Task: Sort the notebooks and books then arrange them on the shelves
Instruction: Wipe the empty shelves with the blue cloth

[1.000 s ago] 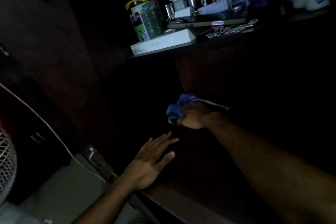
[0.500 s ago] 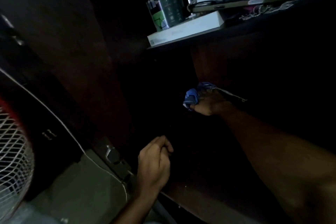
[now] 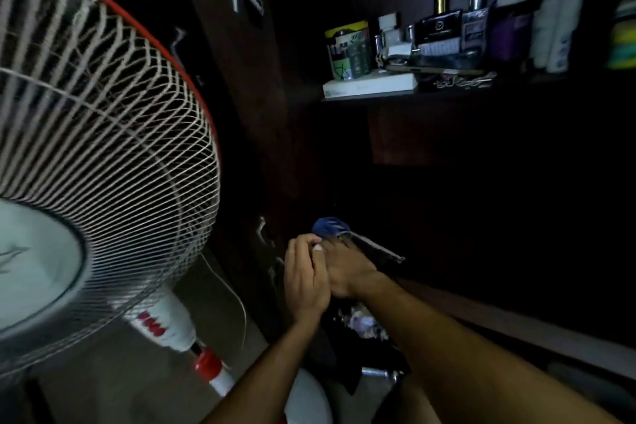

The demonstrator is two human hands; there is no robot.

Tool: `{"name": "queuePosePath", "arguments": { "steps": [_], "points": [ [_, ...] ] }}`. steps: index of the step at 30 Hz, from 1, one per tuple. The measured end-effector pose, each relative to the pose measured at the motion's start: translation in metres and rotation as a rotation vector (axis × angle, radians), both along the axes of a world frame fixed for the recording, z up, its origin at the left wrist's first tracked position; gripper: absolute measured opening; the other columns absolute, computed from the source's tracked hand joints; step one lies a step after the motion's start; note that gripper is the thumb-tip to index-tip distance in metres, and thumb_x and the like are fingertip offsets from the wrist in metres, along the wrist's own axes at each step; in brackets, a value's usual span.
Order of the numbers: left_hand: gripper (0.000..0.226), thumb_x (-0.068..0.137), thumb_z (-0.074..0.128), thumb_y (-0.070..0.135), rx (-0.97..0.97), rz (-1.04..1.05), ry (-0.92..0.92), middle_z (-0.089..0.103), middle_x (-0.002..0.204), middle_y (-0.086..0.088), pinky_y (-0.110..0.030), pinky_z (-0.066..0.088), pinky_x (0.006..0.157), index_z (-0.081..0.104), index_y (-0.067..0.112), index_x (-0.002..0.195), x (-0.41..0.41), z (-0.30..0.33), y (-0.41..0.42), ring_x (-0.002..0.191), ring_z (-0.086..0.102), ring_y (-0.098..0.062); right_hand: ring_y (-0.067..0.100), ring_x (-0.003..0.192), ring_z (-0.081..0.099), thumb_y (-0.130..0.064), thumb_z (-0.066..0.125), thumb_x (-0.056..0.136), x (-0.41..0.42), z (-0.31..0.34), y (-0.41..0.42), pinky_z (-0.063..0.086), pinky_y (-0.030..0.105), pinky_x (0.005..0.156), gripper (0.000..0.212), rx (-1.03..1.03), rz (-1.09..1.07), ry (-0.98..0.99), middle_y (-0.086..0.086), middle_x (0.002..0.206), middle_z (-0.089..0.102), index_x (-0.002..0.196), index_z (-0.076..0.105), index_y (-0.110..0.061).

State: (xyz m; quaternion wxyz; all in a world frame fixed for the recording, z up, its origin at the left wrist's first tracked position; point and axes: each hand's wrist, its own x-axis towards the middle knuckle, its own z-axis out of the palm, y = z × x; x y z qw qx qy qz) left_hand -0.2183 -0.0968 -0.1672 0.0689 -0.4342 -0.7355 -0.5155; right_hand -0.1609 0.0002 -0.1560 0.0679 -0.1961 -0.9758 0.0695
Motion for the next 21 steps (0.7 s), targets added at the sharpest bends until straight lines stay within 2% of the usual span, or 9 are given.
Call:
{"name": "queuePosePath", "arguments": {
  "steps": [2,5,7,9,14,16,18,19,21],
  "points": [
    [0.019,0.099,0.036,0.045,-0.044,-0.014,0.029,0.058,0.100,0.012,-0.037,0.048,0.081,0.051,0.034,0.102,0.005,0.004,-0.022,0.094,0.058,-0.011,0.032,0.138,0.041,-0.053,0.014,0.087,0.012,0.003,-0.018,0.031,0.048,0.114,0.076,-0.046,0.052,0.003,0.012,0.150,0.045,0.147,0.041,-0.014],
    [0.015,0.100,0.040,0.044,-0.033,-0.001,0.069,0.062,0.089,0.013,-0.033,0.047,0.068,0.051,0.034,0.100,0.009,0.021,-0.045,0.081,0.061,-0.011,0.029,0.110,0.058,-0.032,0.034,0.099,0.035,0.021,-0.045,0.045,0.040,0.097,0.042,-0.287,0.100,0.080,0.012,0.122,0.063,0.123,0.062,-0.011],
    [0.017,0.098,0.041,0.044,0.020,0.004,0.098,0.064,0.092,0.012,-0.030,0.046,0.068,0.052,0.032,0.102,0.014,0.036,-0.054,0.082,0.062,-0.011,0.027,0.099,0.057,-0.017,0.044,0.103,0.052,0.035,-0.055,0.042,0.030,0.086,0.024,-0.398,0.093,0.066,0.014,0.111,0.062,0.115,0.061,-0.004],
    [0.024,0.097,0.041,0.044,0.072,-0.003,0.125,0.063,0.099,0.011,-0.027,0.042,0.072,0.054,0.028,0.106,0.020,0.049,-0.053,0.088,0.060,-0.009,0.030,0.104,0.059,-0.014,0.047,0.102,0.069,0.045,-0.051,0.041,0.032,0.085,0.023,-0.392,0.065,0.134,0.018,0.117,0.062,0.118,0.058,-0.001],
    [0.028,0.100,0.037,0.043,0.025,-0.038,0.096,0.059,0.108,0.012,-0.024,0.038,0.077,0.054,0.026,0.115,0.031,0.066,-0.040,0.096,0.056,-0.007,0.030,0.113,0.060,-0.018,0.047,0.093,0.116,0.044,0.013,0.043,0.036,0.098,0.034,-0.239,-0.109,0.425,0.010,0.123,0.064,0.126,0.059,-0.015],
    [0.021,0.104,0.038,0.039,-0.060,-0.051,0.098,0.059,0.109,0.013,-0.028,0.039,0.078,0.052,0.030,0.116,0.029,0.064,-0.037,0.097,0.057,-0.007,0.035,0.133,0.047,-0.024,0.045,0.097,0.124,0.023,0.033,0.035,0.042,0.110,0.042,-0.142,-0.226,0.223,0.015,0.141,0.052,0.138,0.049,-0.012],
    [0.018,0.106,0.038,0.038,-0.153,-0.070,0.105,0.059,0.111,0.011,-0.031,0.043,0.081,0.051,0.032,0.117,0.022,0.060,-0.033,0.098,0.058,-0.009,0.031,0.151,0.020,-0.035,0.042,0.100,0.117,-0.005,0.026,0.015,0.049,0.122,0.059,-0.095,-0.286,0.040,0.012,0.161,0.028,0.154,0.030,-0.014],
    [0.019,0.105,0.038,0.040,-0.189,-0.086,0.108,0.059,0.113,0.010,-0.032,0.044,0.083,0.050,0.033,0.118,0.019,0.057,-0.031,0.100,0.058,-0.010,0.028,0.153,0.015,-0.038,0.042,0.100,0.109,-0.012,0.016,0.011,0.050,0.122,0.062,-0.061,-0.266,0.026,0.010,0.163,0.026,0.156,0.025,-0.016],
    [0.022,0.105,0.036,0.042,-0.247,-0.117,0.103,0.058,0.117,0.007,-0.032,0.044,0.088,0.051,0.031,0.119,0.016,0.051,-0.025,0.105,0.058,-0.013,0.029,0.149,0.024,-0.042,0.044,0.101,0.089,-0.016,-0.005,0.018,0.046,0.120,0.062,0.020,-0.143,0.050,0.010,0.159,0.033,0.155,0.029,-0.015]
  ]
}}
